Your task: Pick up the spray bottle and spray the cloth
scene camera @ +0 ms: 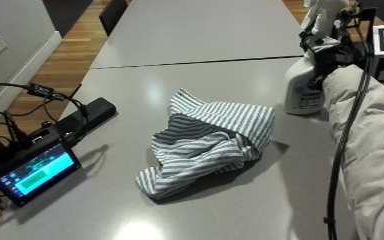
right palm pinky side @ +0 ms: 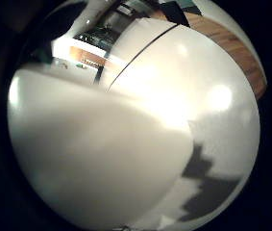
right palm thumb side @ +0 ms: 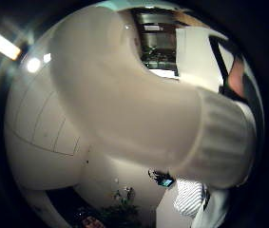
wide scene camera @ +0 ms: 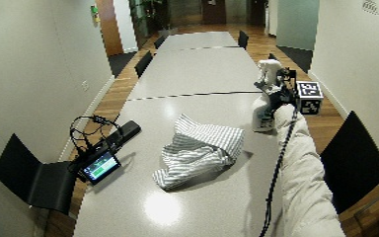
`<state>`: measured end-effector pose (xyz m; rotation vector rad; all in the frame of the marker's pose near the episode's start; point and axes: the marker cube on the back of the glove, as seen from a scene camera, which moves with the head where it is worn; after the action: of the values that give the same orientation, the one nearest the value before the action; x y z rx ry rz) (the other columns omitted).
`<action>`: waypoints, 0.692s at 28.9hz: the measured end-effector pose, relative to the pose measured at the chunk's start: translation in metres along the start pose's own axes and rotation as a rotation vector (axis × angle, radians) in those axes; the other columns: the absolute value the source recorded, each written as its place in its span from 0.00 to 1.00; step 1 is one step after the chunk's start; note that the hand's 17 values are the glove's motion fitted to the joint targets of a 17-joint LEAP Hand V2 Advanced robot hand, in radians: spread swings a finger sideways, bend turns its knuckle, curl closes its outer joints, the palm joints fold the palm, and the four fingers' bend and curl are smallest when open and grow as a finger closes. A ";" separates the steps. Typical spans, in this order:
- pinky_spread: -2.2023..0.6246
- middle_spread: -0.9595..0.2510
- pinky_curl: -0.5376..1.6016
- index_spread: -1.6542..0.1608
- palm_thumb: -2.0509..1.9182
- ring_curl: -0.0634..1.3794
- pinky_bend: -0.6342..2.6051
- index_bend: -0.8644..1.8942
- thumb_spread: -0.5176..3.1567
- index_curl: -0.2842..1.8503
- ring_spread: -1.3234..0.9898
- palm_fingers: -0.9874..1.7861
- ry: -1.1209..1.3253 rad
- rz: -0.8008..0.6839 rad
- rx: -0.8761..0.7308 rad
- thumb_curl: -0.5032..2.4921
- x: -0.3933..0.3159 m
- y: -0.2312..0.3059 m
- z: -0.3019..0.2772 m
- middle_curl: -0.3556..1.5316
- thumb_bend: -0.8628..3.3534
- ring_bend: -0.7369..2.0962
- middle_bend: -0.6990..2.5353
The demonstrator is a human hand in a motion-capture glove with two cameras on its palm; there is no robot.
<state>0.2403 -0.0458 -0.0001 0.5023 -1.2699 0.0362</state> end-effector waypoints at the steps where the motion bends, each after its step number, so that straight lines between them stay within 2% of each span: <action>1: 0.75 0.73 0.36 0.76 0.77 0.24 0.27 0.44 0.33 0.29 0.51 0.76 -0.002 -0.017 0.020 0.32 -0.001 0.001 -0.002 0.39 0.26 0.44 0.40; 8: 0.73 0.73 0.42 0.78 0.78 0.34 0.30 0.42 0.30 0.34 0.51 0.81 0.006 -0.161 0.183 0.34 -0.028 0.005 -0.010 0.43 0.25 0.49 0.42; 13: 0.72 0.73 0.44 0.79 0.78 0.36 0.31 0.41 0.27 0.35 0.51 0.80 0.012 -0.164 0.268 0.35 -0.022 0.008 -0.021 0.44 0.24 0.50 0.42; 17: 0.71 0.73 0.44 0.79 0.79 0.37 0.30 0.42 0.26 0.36 0.51 0.80 0.108 -0.182 0.271 0.36 -0.020 0.011 -0.032 0.45 0.23 0.50 0.42; 20: 0.71 0.73 0.45 0.79 0.79 0.37 0.30 0.42 0.25 0.37 0.50 0.80 0.287 -0.276 0.215 0.37 -0.053 0.011 -0.020 0.45 0.23 0.50 0.42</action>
<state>0.2392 -0.0155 -0.0491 0.8239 -0.9119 0.0122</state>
